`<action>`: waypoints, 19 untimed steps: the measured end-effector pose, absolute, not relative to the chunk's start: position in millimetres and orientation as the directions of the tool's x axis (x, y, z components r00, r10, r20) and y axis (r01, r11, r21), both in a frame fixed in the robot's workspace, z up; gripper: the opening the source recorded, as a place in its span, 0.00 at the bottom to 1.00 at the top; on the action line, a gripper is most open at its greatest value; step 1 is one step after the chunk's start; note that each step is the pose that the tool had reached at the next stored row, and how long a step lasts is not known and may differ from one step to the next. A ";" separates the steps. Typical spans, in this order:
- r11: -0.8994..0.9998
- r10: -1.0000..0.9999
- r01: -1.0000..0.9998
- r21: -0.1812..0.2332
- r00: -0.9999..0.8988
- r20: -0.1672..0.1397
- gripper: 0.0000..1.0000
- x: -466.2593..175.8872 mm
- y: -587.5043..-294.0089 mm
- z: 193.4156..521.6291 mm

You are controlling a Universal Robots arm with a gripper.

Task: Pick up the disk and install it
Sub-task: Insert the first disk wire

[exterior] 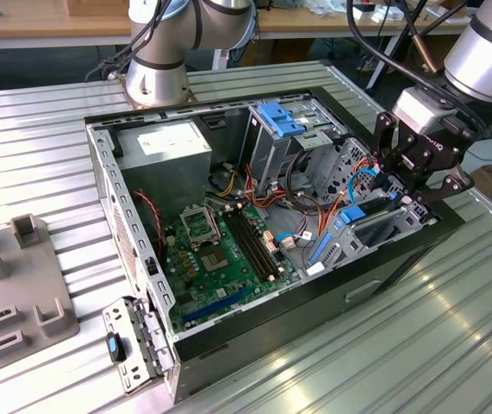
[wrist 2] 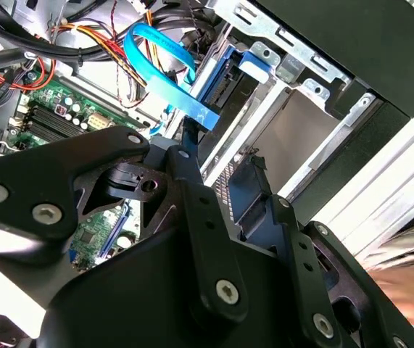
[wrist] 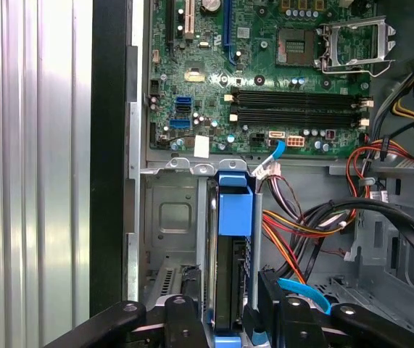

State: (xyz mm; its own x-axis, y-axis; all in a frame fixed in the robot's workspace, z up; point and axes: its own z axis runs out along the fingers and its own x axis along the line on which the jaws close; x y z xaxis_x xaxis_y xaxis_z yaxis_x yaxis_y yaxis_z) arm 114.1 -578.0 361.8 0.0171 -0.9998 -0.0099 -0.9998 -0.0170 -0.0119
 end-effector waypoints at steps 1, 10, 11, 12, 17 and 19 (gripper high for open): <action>-0.017 -1.000 -1.000 -0.012 0.017 -0.010 0.44 114.1 -578.0 361.9; -0.018 -1.000 -1.000 -0.012 0.018 -0.010 0.44 114.7 -578.0 361.9; -0.019 -1.000 -1.000 -0.012 0.020 -0.010 0.44 115.5 -578.0 361.8; -0.022 -1.000 -1.000 -0.012 0.022 -0.010 0.44 115.9 -578.0 361.9; -0.035 -0.999 -0.999 -0.012 0.035 -0.010 0.44 116.6 -578.0 362.0; -0.038 -0.999 -0.999 -0.012 0.038 -0.010 0.44 116.7 -578.0 364.4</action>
State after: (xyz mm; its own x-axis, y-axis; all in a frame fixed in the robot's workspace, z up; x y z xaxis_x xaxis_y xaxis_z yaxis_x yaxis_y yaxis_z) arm 116.7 -578.0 364.4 0.0384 -0.9992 -0.0098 -0.9992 -0.0382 -0.0119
